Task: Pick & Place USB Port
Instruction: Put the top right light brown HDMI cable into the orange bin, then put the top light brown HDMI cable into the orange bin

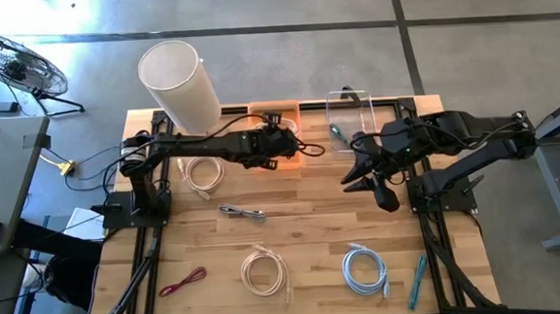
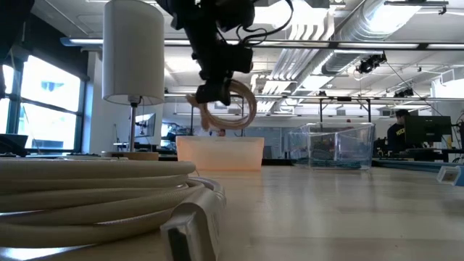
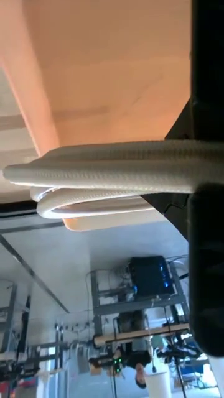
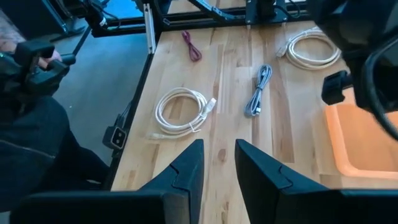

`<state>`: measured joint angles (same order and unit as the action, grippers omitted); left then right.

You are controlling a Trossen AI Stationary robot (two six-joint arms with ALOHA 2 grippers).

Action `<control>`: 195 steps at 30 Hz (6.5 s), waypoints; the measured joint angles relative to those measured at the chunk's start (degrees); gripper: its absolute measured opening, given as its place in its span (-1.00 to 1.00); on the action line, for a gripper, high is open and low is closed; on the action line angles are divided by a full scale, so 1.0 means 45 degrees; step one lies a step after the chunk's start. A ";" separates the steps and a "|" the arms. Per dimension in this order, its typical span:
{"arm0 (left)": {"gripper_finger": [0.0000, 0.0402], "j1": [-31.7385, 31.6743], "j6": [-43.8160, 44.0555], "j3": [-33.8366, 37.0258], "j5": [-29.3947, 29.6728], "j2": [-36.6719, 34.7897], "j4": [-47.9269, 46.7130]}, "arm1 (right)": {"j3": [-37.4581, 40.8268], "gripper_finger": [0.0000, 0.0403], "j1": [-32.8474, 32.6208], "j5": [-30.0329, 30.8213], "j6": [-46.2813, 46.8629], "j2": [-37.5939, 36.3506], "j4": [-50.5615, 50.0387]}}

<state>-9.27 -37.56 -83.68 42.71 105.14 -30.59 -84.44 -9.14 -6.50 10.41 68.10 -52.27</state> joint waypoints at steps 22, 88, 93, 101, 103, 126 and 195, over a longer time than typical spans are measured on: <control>-0.39 -0.1109 -0.0243 0.0000 -0.2943 -0.0019 -0.0204 | 0.0000 -0.59 -0.0253 0.0050 -0.0081 0.0000 -0.0361; -0.42 0.2814 0.5046 0.8304 -0.7508 -0.6475 -0.8293 | 0.0000 -0.59 -0.0215 -0.0346 -0.1849 -0.0002 -0.1273; -0.42 0.2026 0.4230 0.8480 -0.7322 -0.6490 -0.7771 | 0.0000 -0.59 -0.0219 -0.0352 -0.1420 -0.0003 -0.1247; -0.42 0.0289 0.4152 0.8485 -0.7305 -0.6494 -0.7805 | 0.0000 -0.59 -0.0229 -0.0354 -0.0986 -0.0004 -0.1162; -0.42 0.0012 0.4152 0.8485 -0.7382 -0.6494 -0.7716 | 0.0000 -0.59 -0.0229 -0.0354 -0.0941 -0.0001 -0.1146; -0.42 -0.0356 0.3832 0.8568 -0.8311 -0.5309 -0.7093 | 0.0000 -0.59 -0.0229 -0.0354 -0.0936 -0.0004 -0.0871; -1.00 0.1985 0.6736 0.4454 -0.7973 -0.3968 -0.7654 | -0.0005 -0.59 -0.0233 -0.0208 -0.0990 0.0019 -0.0661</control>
<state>-0.34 -7.25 -63.64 6.84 87.29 -65.03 -84.47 -10.19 -7.44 5.96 68.18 -55.24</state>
